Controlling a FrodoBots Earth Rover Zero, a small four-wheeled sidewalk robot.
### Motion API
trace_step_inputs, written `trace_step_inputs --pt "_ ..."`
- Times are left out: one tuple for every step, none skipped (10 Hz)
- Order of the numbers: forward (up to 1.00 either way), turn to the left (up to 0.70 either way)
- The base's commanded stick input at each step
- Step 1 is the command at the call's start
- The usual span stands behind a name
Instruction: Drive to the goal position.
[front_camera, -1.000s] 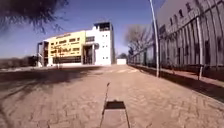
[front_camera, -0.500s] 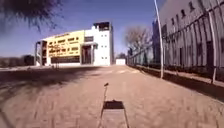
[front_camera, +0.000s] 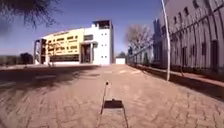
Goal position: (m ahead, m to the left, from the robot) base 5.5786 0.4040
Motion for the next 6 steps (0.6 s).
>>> trace_step_inputs --pt "1.0 0.0" --pt "1.0 0.0" --pt "1.0 0.0" --pt "1.0 0.0" --pt "1.0 0.0" --pt "1.0 0.0"
